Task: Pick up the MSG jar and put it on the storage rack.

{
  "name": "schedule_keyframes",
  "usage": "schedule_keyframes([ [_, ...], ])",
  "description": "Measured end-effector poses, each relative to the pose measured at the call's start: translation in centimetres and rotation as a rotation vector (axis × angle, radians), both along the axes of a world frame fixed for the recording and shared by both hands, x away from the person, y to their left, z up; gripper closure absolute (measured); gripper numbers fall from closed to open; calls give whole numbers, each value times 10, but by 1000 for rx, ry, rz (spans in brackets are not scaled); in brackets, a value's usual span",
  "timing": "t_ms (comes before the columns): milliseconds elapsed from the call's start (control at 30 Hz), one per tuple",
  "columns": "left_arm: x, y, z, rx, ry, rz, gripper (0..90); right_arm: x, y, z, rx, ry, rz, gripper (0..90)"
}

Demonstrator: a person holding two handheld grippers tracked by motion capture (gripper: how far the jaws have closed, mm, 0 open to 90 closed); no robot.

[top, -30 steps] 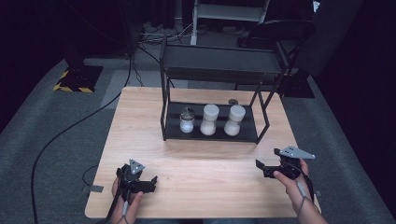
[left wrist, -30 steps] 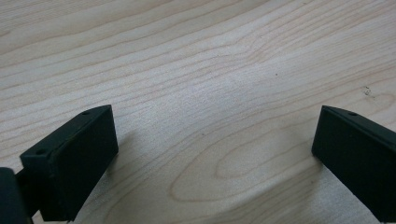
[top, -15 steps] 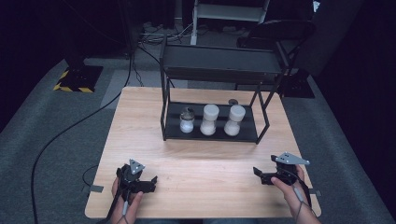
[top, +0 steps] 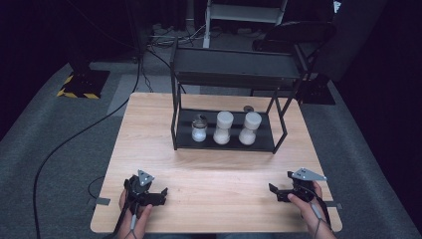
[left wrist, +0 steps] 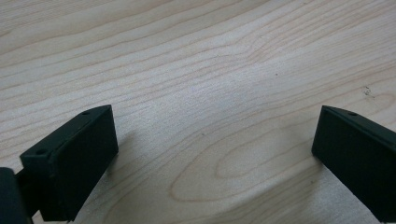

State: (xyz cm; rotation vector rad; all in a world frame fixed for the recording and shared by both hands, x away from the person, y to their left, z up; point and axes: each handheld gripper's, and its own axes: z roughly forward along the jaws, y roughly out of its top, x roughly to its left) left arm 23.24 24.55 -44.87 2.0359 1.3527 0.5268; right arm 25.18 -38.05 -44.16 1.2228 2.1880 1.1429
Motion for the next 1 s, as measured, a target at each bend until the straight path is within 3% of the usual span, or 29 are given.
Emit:
schedule_keyframes([
  [500, 0, 0, 0, 0, 0, 0, 3, 1, 1, -13, -23, 30, -4, 29],
  [667, 0, 0, 0, 0, 0, 1, 3, 4, 3, -12, -47, 47, 9, 28],
  [767, 0, 0, 0, 0, 0, 1, 3, 9, 5, -9, -93, 72, 35, 25],
  [833, 0, 0, 0, 0, 0, 1, 3, 8, 8, -8, -130, 63, 49, 12],
  [1000, 0, 0, 0, 0, 1, 1, 3, 9, 8, -7, -129, 65, 51, 6],
])
